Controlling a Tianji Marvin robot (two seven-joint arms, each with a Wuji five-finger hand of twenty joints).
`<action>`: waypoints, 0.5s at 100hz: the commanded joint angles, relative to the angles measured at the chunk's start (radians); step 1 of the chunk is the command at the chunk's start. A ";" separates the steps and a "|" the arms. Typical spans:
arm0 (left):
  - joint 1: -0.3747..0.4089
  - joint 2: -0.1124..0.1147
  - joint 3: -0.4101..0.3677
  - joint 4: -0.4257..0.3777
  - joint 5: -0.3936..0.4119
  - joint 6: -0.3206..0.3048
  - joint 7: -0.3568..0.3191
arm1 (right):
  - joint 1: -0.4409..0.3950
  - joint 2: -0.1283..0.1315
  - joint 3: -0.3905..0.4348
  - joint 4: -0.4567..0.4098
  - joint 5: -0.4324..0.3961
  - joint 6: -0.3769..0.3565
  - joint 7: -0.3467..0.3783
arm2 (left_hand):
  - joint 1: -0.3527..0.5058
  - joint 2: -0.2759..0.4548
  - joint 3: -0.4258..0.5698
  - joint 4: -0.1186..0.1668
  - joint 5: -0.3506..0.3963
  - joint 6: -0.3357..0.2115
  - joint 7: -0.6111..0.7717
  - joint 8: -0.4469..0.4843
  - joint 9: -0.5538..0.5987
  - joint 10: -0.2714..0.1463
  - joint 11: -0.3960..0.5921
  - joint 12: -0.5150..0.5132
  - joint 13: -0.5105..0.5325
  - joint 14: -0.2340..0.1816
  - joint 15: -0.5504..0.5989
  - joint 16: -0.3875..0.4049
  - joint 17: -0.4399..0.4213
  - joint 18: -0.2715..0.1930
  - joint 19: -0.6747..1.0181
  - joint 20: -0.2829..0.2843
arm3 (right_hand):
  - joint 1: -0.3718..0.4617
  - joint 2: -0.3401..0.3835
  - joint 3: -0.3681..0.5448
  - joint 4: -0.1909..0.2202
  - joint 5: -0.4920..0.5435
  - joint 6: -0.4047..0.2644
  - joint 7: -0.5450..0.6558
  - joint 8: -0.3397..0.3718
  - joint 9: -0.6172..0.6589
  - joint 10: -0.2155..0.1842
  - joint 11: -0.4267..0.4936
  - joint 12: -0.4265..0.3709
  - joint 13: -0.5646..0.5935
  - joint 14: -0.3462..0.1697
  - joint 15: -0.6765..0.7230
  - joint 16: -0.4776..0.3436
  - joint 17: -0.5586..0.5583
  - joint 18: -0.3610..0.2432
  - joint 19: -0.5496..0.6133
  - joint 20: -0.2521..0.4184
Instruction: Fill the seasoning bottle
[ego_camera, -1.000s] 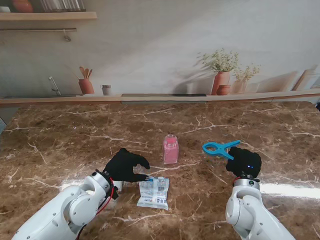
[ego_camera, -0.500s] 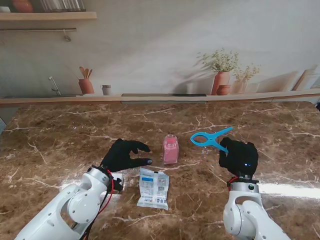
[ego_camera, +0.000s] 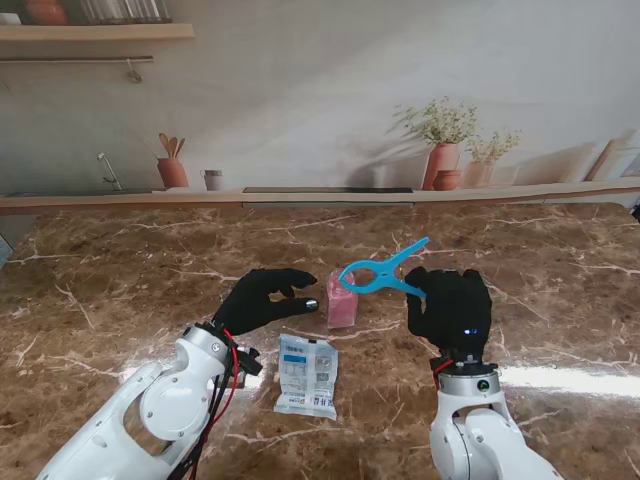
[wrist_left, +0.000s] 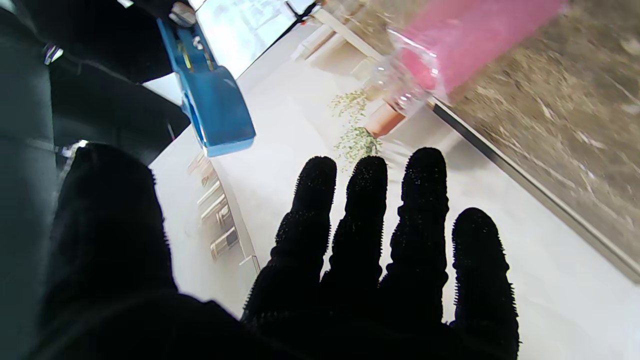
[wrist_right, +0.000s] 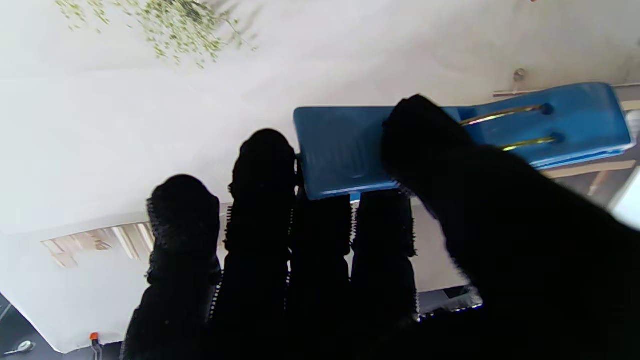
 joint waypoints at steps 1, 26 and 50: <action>-0.005 -0.010 0.010 -0.012 -0.017 -0.006 -0.015 | -0.008 -0.001 -0.014 -0.024 -0.008 -0.008 0.004 | -0.040 0.030 -0.043 0.018 -0.026 0.018 -0.024 -0.018 -0.044 0.021 -0.027 -0.014 -0.020 0.021 0.008 0.007 -0.026 0.002 0.017 0.034 | 0.030 0.017 0.048 -0.012 0.030 -0.054 0.013 0.022 0.022 -0.011 0.007 0.020 0.013 -0.013 0.017 0.020 0.000 -0.011 0.039 -0.007; -0.028 -0.009 0.033 -0.020 -0.089 -0.033 -0.058 | 0.008 0.013 -0.059 -0.044 -0.059 -0.020 -0.005 | -0.063 0.032 -0.037 0.021 -0.013 0.002 -0.019 -0.013 -0.029 -0.009 -0.016 -0.015 -0.014 0.015 0.013 0.019 -0.032 0.003 0.009 0.041 | 0.029 0.017 0.049 -0.011 0.030 -0.054 0.012 0.023 0.022 -0.012 0.006 0.021 0.014 -0.014 0.017 0.021 0.000 -0.011 0.038 -0.007; -0.037 -0.022 0.060 -0.011 -0.150 -0.036 -0.045 | 0.024 0.025 -0.097 -0.052 -0.094 -0.039 0.011 | 0.104 -0.022 -0.013 0.024 0.098 -0.085 0.138 0.066 0.142 -0.055 0.051 0.023 0.103 0.004 0.099 0.070 0.011 0.007 0.064 0.086 | 0.024 0.016 0.048 -0.011 0.028 -0.057 0.008 0.019 0.021 -0.017 0.003 0.020 0.014 -0.018 0.014 0.021 0.000 -0.013 0.036 -0.008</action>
